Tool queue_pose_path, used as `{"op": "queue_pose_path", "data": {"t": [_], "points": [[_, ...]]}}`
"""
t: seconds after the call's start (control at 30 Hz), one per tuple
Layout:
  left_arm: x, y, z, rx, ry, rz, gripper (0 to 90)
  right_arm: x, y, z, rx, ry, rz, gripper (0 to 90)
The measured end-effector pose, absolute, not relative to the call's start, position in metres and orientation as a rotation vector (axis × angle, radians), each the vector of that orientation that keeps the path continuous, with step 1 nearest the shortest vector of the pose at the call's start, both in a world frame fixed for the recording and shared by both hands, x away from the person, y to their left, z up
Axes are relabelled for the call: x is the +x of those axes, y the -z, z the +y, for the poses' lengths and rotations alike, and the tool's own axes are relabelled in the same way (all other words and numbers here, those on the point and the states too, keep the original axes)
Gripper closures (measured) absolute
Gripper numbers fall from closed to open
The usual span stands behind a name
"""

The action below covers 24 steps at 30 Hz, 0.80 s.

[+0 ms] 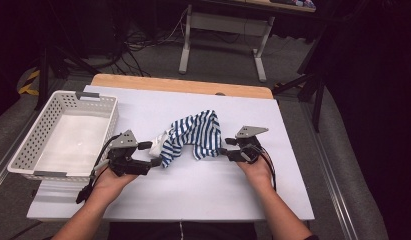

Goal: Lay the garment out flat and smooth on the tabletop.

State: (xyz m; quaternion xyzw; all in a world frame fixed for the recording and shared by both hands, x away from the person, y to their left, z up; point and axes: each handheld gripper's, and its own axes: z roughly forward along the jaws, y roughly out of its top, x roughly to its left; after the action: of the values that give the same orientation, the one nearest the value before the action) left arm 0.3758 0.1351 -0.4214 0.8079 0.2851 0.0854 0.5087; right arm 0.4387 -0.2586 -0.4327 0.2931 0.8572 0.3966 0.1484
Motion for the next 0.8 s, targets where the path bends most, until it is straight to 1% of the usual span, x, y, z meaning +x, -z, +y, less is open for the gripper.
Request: {"op": "queue_pose_path", "data": {"t": [0.3, 0.37, 0.5, 0.53, 0.6, 0.8], "points": [[0.376, 0.421, 0.135, 1.948, -0.206, 0.684, 28.1, 0.447, 0.445, -0.258, 0.880, -1.123, 2.522, 50.0], [0.376, 0.421, 0.135, 1.947, -0.206, 0.684, 28.1, 0.448, 0.447, -0.258, 0.890, -1.108, 2.540, 57.9], [0.376, 0.422, 0.135, 1.944, -0.206, 0.688, 28.1, 0.443, 0.443, -0.257, 0.866, -1.104, 2.539, 79.0], [0.376, 0.421, 0.135, 1.945, -0.206, 0.687, 28.1, 0.442, 0.440, -0.257, 0.849, -1.105, 2.535, 82.0], [0.376, 0.421, 0.135, 1.946, -0.207, 0.684, 28.1, 0.437, 0.435, -0.255, 0.827, -1.113, 2.520, 84.1], [0.375, 0.421, 0.135, 1.945, -0.205, 0.686, 28.1, 0.415, 0.410, -0.249, 0.761, -1.229, 2.478, 84.5]]}}
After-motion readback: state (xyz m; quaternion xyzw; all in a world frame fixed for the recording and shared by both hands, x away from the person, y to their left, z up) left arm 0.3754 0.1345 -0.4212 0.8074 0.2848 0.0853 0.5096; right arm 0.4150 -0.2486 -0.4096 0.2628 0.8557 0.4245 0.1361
